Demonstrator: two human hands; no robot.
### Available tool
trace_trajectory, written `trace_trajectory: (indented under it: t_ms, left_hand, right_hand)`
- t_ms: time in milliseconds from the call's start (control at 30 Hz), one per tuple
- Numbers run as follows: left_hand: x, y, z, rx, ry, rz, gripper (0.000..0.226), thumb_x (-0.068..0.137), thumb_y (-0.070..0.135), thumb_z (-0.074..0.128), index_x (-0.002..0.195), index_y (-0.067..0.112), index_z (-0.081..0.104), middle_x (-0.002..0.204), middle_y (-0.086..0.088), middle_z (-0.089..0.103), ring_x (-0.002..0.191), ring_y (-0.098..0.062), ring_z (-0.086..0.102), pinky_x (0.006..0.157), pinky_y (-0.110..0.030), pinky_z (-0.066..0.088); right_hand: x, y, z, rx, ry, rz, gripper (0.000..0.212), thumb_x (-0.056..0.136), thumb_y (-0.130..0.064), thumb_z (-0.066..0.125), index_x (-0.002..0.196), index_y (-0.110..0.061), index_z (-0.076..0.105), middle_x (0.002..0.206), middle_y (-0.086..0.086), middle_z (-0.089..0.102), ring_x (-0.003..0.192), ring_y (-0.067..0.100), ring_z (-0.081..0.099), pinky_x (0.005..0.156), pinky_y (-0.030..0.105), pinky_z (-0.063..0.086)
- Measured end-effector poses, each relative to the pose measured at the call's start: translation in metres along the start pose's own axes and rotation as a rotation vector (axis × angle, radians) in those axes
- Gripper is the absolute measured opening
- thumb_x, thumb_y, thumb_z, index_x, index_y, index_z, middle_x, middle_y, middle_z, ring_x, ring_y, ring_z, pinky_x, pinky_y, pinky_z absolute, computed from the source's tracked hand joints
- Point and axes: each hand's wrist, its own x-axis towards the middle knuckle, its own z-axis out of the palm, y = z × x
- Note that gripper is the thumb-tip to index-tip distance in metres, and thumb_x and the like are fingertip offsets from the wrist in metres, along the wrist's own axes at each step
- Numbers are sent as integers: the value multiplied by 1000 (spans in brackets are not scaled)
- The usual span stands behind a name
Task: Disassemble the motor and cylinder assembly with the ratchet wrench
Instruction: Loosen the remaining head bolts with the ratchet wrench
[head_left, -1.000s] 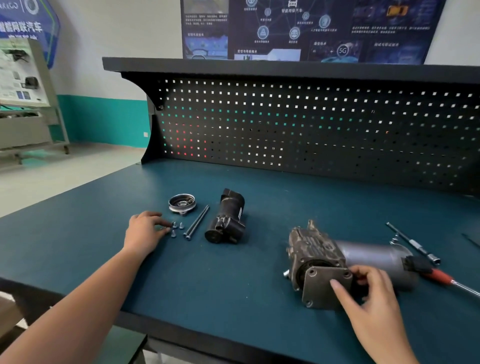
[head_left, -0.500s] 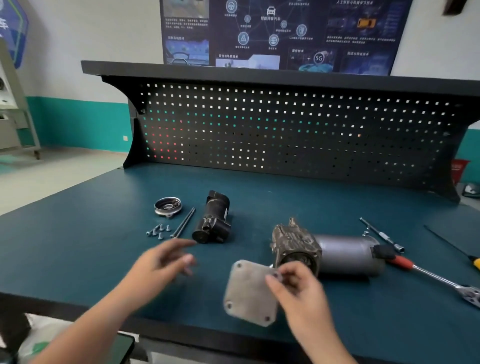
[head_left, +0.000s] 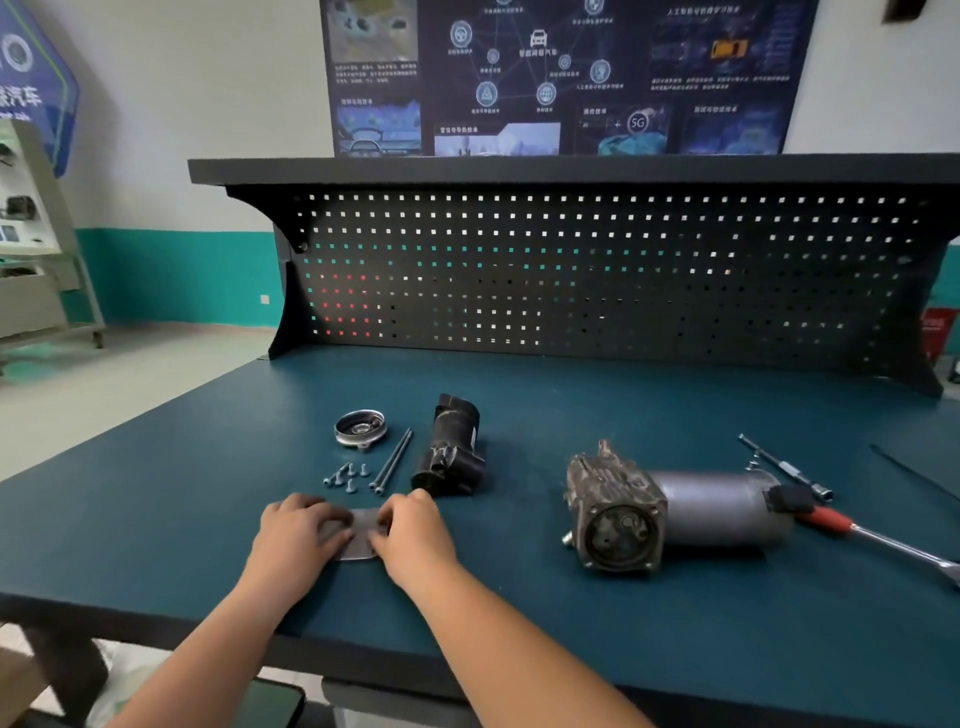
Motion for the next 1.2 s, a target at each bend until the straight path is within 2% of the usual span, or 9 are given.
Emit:
trace_trajectory:
  t_ms: [133, 267, 367, 500, 567, 733, 967, 1067, 1200]
  left_hand:
    - [7, -1, 4, 25, 8, -68, 26, 91, 39, 58, 115, 32, 67, 127, -3, 53, 121, -29, 42, 99, -36, 37]
    - [-2, 9, 2, -131, 209, 19, 39, 90, 18, 62, 129, 15, 58, 126, -17, 52, 119, -39, 43, 101, -45, 33]
    - [-21, 34, -3, -281, 296, 231, 32, 87, 4, 63, 119, 5, 62, 115, -11, 58, 111, -34, 53, 95, -38, 37]
    - [-60, 111, 6, -452, 169, 514, 30, 85, 26, 59, 114, 22, 63, 114, 11, 57, 108, -6, 54, 95, -16, 38]
    - [-73, 154, 20, -435, 54, 615, 48, 84, 43, 54, 129, 26, 54, 130, 11, 47, 123, -4, 43, 105, -10, 25]
    - [-70, 234, 60, -188, 63, 592, 58, 92, 48, 45, 145, 39, 24, 152, 5, 14, 141, -13, 10, 116, -24, 6]
    - [-23, 226, 67, -32, 20, 568, 56, 91, 37, 55, 137, 56, 30, 158, 11, 1, 144, -14, -3, 117, -38, 2]
    - [10, 223, 59, 61, -5, 552, 57, 88, 41, 59, 136, 57, 32, 159, 9, -4, 145, -18, -4, 118, -45, 3]
    - [44, 233, 56, -23, -163, 475, 65, 92, 27, 57, 144, 49, 25, 159, -1, 5, 144, -26, 7, 116, -46, 17]
  right_hand:
    - [-8, 1, -5, -102, -65, -53, 33, 94, -28, 55, 122, -10, 59, 128, 13, 42, 124, 29, 39, 102, 34, 37]
    - [-38, 3, -36, 157, -170, -114, 49, 92, -33, 58, 138, -19, 45, 139, 3, 35, 131, 20, 35, 108, 26, 29]
    - [-72, 21, -84, 286, 74, -356, 29, 88, -28, 60, 116, -22, 61, 123, -7, 44, 121, 6, 41, 100, 7, 24]
    - [-79, 84, -185, 24, 578, -500, 13, 78, -16, 62, 88, -20, 69, 102, -5, 56, 102, 10, 54, 95, 21, 38]
    - [-67, 123, -239, -198, 471, -259, 15, 82, -14, 64, 95, -17, 70, 109, 0, 60, 110, 18, 56, 98, 32, 39]
    - [-57, 181, -290, -653, -250, 198, 66, 83, -72, 44, 135, -31, 46, 140, -9, 49, 126, 14, 46, 102, 32, 36]
    - [-75, 174, -295, -490, -350, 243, 78, 82, -75, 41, 146, -33, 30, 152, -11, 33, 137, 11, 33, 108, 26, 27]
    - [-105, 173, -305, -263, -377, 136, 54, 84, -61, 56, 133, -56, 32, 147, -27, 32, 133, -6, 28, 103, 8, 22]
    - [-133, 179, -286, -221, -276, 21, 68, 71, -55, 74, 118, -71, 27, 133, -43, 22, 114, -39, 7, 94, -7, 6]
